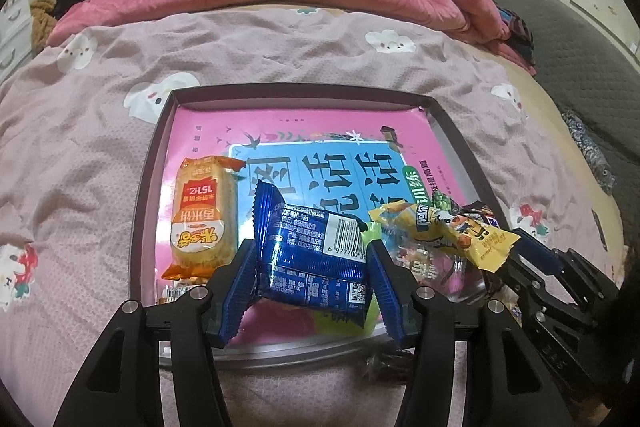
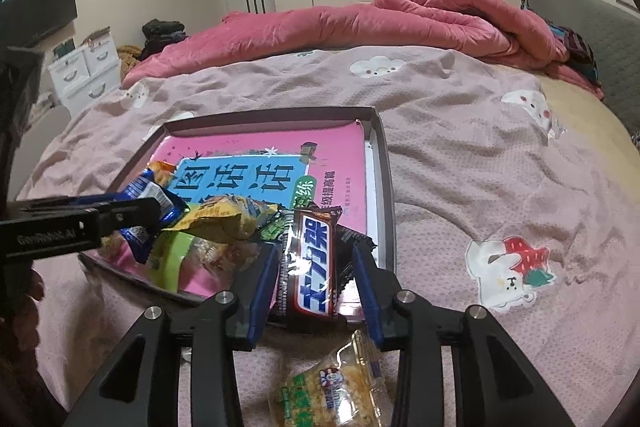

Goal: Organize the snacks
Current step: 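Lower the biscuit into the tray and open the left gripper while the right releases the chocolate bar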

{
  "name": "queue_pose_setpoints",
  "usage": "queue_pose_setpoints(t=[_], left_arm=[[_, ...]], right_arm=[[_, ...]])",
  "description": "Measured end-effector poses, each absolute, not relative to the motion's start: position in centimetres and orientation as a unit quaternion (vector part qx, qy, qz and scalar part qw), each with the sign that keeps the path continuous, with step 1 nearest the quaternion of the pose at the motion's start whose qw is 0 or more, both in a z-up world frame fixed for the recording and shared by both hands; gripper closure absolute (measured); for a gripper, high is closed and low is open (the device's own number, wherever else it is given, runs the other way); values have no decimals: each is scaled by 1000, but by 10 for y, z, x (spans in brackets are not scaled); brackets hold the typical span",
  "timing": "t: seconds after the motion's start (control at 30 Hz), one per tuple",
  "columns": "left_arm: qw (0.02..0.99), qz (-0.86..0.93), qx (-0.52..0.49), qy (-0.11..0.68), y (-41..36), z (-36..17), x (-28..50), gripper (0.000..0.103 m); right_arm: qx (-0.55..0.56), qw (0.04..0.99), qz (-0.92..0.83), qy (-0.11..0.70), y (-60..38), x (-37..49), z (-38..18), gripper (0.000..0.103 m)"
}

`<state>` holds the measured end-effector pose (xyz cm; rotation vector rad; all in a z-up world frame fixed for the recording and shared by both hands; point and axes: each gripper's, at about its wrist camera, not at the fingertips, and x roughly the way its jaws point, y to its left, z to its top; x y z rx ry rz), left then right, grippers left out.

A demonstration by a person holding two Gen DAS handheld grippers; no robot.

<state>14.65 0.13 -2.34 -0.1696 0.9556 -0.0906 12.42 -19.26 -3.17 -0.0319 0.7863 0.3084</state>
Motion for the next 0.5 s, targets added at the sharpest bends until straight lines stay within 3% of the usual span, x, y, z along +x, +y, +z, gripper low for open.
queue_pose_setpoints(t=[0.07, 0.5], left_arm=[[885, -42, -80, 457, 2, -22, 145, 46], [887, -43, -85, 452, 6, -12, 137, 41]], right_arm=[[-20, 914, 147, 377, -191, 127, -31, 73], [-11, 918, 128, 376, -198, 149, -37, 73]])
